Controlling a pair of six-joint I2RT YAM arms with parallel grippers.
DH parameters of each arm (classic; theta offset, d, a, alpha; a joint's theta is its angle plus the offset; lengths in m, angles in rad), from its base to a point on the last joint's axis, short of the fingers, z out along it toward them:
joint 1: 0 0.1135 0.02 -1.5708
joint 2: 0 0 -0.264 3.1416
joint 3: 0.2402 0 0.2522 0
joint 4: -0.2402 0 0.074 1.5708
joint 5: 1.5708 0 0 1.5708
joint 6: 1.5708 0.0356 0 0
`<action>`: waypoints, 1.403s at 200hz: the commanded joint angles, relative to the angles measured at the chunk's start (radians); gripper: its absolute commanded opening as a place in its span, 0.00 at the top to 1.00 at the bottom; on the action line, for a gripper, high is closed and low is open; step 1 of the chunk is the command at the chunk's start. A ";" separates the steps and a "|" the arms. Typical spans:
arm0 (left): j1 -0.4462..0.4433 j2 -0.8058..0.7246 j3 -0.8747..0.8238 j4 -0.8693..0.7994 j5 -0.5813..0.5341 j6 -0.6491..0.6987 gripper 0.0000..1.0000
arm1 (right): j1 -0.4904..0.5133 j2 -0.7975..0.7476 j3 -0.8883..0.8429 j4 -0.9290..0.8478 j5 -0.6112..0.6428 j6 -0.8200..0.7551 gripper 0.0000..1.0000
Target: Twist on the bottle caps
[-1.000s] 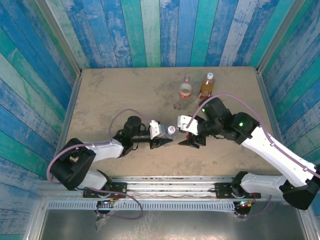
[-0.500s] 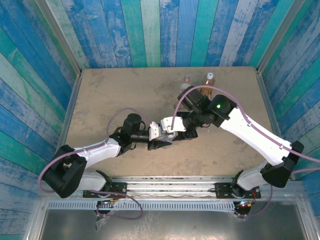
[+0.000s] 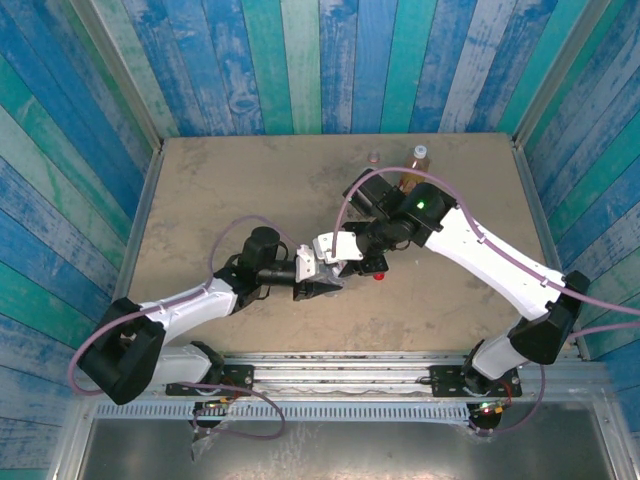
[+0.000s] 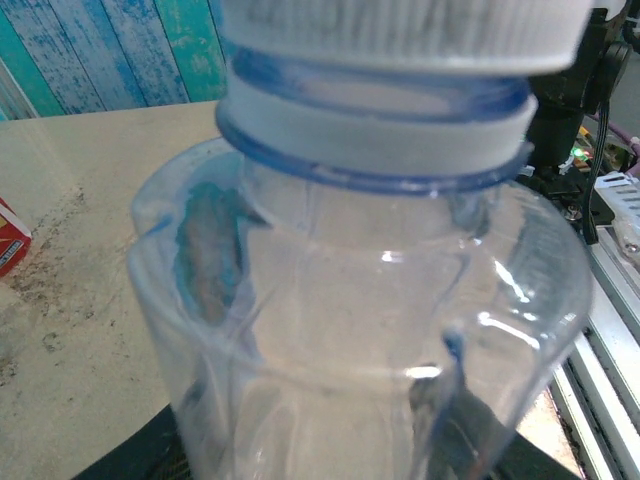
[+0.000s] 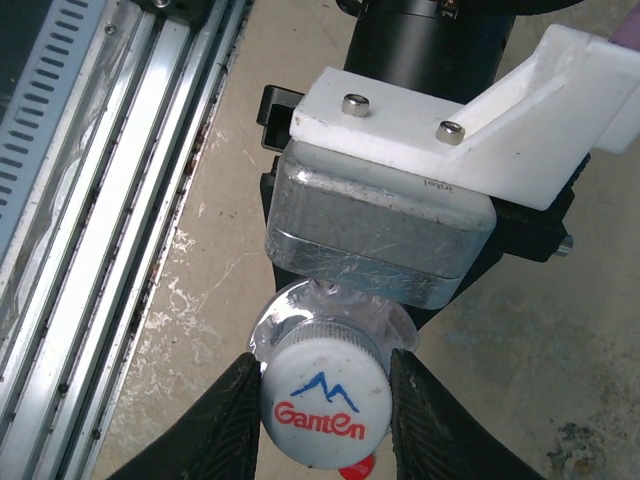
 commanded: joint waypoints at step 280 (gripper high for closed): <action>0.001 -0.120 -0.035 0.070 -0.103 -0.050 0.54 | 0.023 -0.269 -0.217 0.195 -0.054 0.201 0.40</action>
